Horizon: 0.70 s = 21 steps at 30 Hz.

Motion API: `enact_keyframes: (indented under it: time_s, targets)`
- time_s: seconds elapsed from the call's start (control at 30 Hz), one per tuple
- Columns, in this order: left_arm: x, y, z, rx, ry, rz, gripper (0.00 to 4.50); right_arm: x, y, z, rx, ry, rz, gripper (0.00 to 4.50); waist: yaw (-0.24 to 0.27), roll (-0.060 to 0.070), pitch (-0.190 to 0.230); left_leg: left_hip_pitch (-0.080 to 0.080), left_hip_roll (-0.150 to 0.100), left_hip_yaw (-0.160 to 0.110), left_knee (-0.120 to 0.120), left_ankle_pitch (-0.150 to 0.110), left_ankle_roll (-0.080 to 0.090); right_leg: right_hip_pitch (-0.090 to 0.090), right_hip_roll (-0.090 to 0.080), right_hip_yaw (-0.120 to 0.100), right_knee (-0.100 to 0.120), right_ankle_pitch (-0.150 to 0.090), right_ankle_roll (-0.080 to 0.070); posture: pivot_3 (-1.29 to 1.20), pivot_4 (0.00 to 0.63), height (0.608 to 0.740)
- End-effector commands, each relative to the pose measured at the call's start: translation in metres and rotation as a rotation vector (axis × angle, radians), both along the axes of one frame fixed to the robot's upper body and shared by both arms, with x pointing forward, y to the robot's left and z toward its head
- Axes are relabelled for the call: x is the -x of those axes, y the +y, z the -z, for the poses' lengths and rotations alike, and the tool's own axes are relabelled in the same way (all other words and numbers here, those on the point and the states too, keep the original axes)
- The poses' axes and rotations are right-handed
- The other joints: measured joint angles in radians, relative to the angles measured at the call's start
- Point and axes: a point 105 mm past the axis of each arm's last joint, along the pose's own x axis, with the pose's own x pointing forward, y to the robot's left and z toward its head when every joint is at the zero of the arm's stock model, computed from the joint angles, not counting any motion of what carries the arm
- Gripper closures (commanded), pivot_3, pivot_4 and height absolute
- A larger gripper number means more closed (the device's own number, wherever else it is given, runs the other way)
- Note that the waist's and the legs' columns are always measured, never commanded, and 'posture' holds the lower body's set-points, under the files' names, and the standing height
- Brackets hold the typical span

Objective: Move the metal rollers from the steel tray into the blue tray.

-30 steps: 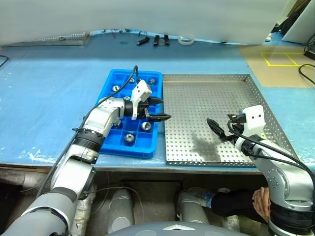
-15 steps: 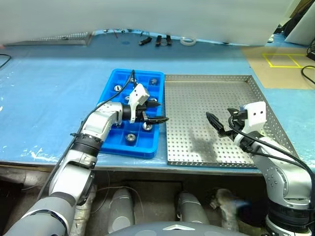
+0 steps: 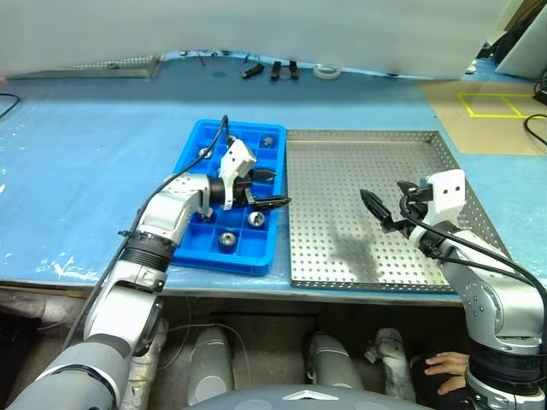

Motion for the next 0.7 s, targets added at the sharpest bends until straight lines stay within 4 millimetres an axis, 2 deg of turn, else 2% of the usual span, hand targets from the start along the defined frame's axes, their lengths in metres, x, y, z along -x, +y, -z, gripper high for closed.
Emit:
enact_keyframes:
  time_s: [0.03, 0.7]
  targets:
    - [0.002, 0.001, -0.012, 0.033, -0.037, 0.002, 0.0, -0.001, 0.004, -0.012, 0.006, -0.047, -0.026, 0.02, 0.0, 0.0, 0.0, 0.0, 0.0, 0.0, 0.0, 0.0, 0.0, 0.0, 0.0, 0.0, 0.0, 0.0, 0.0, -0.24, 0.15, 0.74]
    - [0.006, 0.012, -0.012, 0.022, -0.028, -0.033, 0.0, -0.005, 0.016, -0.009, -0.02, -0.032, -0.068, 0.02, 0.003, 0.0, 0.0, 0.0, 0.0, 0.0, -0.003, 0.0, 0.0, 0.0, 0.0, 0.0, -0.002, 0.0, 0.0, -0.2, 0.15, 0.74]
